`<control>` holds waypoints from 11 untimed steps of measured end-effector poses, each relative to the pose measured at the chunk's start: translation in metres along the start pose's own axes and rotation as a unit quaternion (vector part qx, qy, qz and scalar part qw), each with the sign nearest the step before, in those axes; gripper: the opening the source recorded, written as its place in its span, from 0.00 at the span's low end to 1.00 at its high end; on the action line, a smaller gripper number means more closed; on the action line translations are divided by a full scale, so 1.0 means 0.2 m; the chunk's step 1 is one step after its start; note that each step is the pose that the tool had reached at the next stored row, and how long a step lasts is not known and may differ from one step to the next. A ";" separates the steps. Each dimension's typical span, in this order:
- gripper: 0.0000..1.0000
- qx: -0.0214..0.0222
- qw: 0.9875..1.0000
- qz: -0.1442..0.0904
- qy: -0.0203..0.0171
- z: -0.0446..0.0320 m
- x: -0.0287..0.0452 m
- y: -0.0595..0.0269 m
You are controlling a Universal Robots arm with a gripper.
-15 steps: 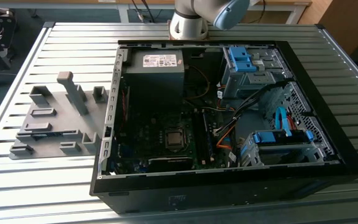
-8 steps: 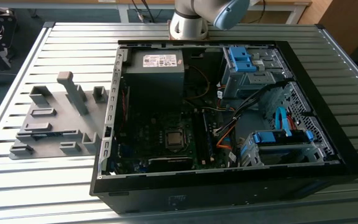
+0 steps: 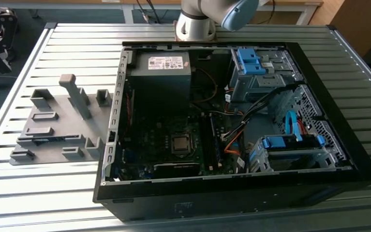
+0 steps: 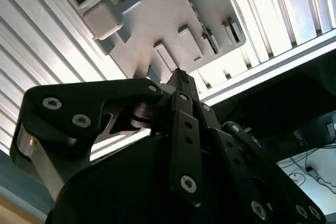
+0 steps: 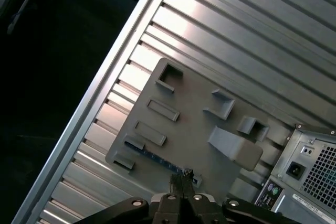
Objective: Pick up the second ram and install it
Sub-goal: 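Pick up the second ram and move it above second insertion slot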
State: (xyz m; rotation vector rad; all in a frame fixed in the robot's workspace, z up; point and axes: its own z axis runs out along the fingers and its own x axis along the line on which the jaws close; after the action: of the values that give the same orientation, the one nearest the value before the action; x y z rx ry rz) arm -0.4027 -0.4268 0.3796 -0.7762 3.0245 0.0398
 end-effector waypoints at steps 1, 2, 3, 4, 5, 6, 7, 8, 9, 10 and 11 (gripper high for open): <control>0.11 0.000 1.000 -0.004 0.000 0.000 0.000 0.000; 0.11 0.000 1.000 -0.007 0.000 0.000 0.000 0.000; 0.11 0.000 1.000 -0.009 0.000 0.000 0.000 0.000; 0.11 0.000 1.000 -0.010 0.000 0.000 0.000 0.000; 0.11 0.000 1.000 -0.010 0.000 0.000 0.000 0.000; 0.11 0.000 1.000 -0.010 0.000 0.000 0.000 -0.001; 0.11 0.000 1.000 -0.010 0.000 0.000 0.000 0.000; 0.11 0.000 1.000 -0.011 0.000 0.000 0.000 -0.001; 0.11 0.000 1.000 -0.011 0.000 0.000 0.000 -0.001; 0.11 0.000 1.000 -0.011 0.000 0.000 0.000 -0.001; 0.11 0.000 1.000 -0.011 0.000 0.000 0.000 -0.001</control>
State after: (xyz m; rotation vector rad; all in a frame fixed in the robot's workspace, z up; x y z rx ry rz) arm -0.4027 -0.4270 0.3796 -0.8088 3.0164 0.0401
